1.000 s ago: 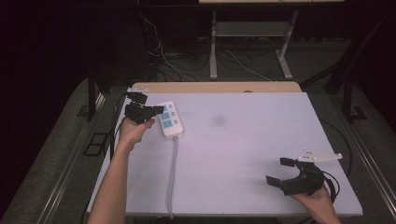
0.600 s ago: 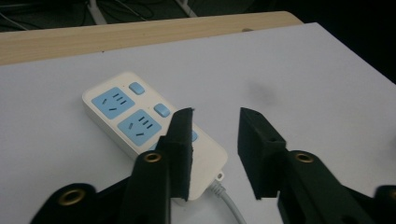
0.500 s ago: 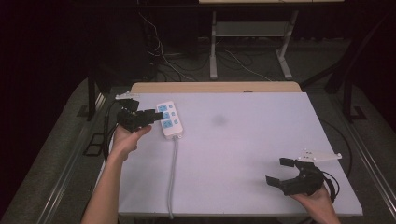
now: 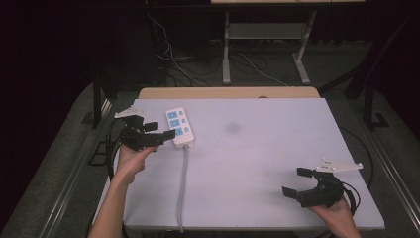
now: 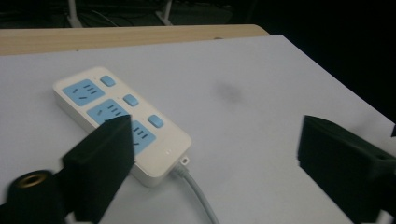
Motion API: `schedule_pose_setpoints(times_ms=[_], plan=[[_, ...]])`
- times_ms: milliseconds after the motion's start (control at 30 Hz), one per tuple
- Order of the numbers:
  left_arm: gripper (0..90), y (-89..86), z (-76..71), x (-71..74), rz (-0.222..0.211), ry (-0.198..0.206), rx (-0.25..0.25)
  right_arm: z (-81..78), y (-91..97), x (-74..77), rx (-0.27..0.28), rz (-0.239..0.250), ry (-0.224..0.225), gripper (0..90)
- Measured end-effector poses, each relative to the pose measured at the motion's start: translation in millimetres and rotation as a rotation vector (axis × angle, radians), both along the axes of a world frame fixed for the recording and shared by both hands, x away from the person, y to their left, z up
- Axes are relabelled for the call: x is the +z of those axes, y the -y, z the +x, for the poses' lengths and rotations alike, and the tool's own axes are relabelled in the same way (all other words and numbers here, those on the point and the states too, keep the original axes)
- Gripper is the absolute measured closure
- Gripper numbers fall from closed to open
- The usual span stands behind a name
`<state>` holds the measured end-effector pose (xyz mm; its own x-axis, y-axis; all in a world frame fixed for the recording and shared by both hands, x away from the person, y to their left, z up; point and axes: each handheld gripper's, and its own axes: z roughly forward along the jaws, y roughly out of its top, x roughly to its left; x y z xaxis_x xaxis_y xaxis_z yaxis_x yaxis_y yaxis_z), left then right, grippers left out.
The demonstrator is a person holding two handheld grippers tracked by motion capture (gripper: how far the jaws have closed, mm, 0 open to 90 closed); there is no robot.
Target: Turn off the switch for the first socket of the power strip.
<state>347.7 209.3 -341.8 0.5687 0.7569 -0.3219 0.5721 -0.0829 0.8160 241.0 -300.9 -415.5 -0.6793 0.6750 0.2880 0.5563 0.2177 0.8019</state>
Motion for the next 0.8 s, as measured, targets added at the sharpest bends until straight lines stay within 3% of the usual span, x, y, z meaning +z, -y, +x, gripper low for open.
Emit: schedule_pose_setpoints(times_ms=[100, 267, 800], plan=[[0.0, 2.7, -6.1, -0.6, 0.011, 0.006, 0.002, -0.1, -0.1, 0.0, 0.001, 0.0, 0.001, 0.4], [0.0, 6.5, -18.7, -2.3, 0.025, 0.027, -0.008, -0.1, 0.1, 0.3, -0.002, 0.002, 0.0, 0.4], [0.0, 11.6, -55.0, -25.9, -0.006, 0.068, -0.046, -0.5, -0.2, 0.2, -0.001, 0.001, 0.0, 0.4]])
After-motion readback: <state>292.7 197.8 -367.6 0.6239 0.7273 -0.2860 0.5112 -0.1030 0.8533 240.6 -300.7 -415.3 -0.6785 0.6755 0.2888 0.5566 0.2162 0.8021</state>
